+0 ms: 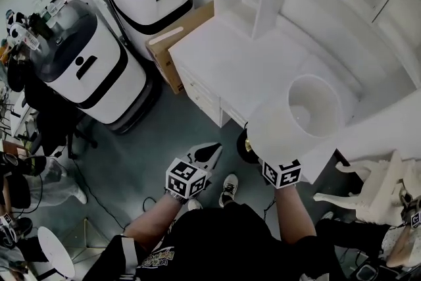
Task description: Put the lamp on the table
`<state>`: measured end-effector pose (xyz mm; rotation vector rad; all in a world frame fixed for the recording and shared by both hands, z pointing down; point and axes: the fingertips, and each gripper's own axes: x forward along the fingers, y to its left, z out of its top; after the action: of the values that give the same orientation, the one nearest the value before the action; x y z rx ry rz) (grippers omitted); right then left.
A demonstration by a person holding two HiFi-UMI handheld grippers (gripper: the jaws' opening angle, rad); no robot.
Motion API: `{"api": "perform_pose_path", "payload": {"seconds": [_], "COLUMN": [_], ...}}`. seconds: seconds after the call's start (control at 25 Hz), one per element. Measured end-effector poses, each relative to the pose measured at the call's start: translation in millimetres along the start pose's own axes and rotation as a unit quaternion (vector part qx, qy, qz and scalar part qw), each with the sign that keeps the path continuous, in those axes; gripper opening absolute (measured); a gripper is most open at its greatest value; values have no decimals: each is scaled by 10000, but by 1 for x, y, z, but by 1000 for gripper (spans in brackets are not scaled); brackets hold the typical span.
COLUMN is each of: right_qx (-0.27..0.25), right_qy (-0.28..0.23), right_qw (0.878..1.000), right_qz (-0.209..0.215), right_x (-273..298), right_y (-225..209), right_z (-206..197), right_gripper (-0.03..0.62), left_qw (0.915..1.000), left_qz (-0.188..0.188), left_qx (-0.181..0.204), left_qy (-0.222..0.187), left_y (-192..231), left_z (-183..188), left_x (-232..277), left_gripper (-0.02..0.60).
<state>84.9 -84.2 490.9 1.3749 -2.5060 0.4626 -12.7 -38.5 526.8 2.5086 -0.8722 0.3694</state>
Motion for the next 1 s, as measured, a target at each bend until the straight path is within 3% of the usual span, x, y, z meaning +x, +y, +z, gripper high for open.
{"api": "perform_pose_path", "payload": {"seconds": [0.6,1.0], "right_qx": [-67,33], "right_qy": [13,25], "right_qw": [9998,10000], "right_qz": [201,4], "right_x": [11,34], "right_y": [-64,-93], "right_z": [14,18], "right_gripper": [75,75], "left_qw": [9997,9997], "left_qz": [195,-59], "left_qx": [153,214], "left_qy": [-27,57], "left_y": [-8,6], "left_z": [35,48], "left_x": [57,89], "left_gripper": [8,6]}}
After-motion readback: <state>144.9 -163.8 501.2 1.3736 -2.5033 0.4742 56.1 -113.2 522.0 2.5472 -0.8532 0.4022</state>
